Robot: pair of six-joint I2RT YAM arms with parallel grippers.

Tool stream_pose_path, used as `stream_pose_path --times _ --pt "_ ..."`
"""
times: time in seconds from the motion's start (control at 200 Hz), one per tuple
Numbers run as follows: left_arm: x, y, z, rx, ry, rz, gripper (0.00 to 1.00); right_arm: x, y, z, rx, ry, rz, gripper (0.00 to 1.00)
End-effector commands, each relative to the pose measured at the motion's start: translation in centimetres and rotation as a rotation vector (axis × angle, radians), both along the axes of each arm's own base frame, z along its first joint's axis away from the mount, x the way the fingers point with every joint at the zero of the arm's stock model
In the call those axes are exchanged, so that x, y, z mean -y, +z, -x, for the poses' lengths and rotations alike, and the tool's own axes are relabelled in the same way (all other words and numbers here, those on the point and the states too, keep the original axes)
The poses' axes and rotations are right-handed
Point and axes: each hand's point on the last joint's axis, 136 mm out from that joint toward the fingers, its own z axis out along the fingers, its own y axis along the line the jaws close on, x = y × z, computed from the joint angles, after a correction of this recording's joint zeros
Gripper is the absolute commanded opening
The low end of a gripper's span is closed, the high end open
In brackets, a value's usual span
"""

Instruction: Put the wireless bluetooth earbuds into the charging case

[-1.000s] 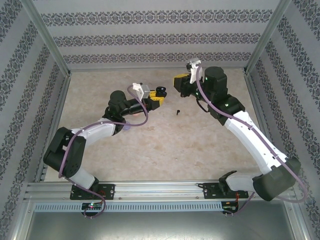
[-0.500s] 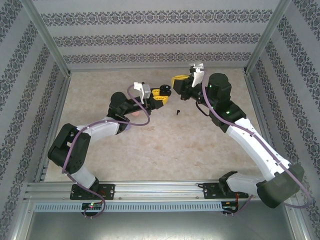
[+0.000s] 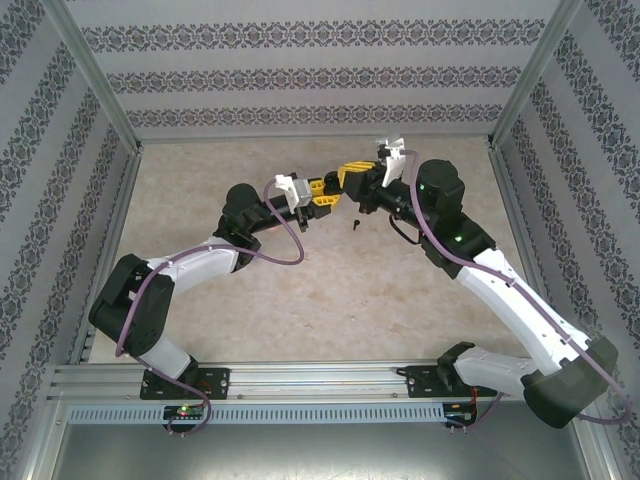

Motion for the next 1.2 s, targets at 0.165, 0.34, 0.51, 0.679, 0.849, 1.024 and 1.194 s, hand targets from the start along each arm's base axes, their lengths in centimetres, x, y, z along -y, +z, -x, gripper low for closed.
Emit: stream_pose_path --times 0.165,0.34,0.51,0.679,0.849,1.024,1.194 --pt "0.0 1.5 0.8 0.078 0.002 -0.007 0.00 -0.6 0.3 0.4 0.013 0.005 -0.028 0.17" --pt "0.0 2.0 1.0 0.076 -0.003 0.009 0.00 -1.3 -0.4 -0.1 -0.003 0.017 -0.029 0.17" --pt "0.0 2.4 1.2 0.075 -0.015 0.021 0.00 -1.7 -0.8 -0.6 -0.012 0.016 -0.028 0.17" --pt "-0.1 2.9 1.6 0.077 -0.028 0.033 0.00 -1.9 -1.3 -1.1 -0.019 0.008 -0.018 0.17" --pt "-0.2 3.4 2.0 0.080 -0.040 0.043 0.00 -1.9 -1.9 -1.6 -0.028 -0.003 -0.010 0.17" --pt "-0.2 3.7 2.4 0.082 -0.050 0.048 0.00 -2.1 -2.0 -1.9 -0.035 0.002 -0.012 0.16" --pt "-0.1 3.7 2.4 0.082 -0.046 0.047 0.00 -2.4 -2.2 -1.7 -0.045 0.022 -0.018 0.16"
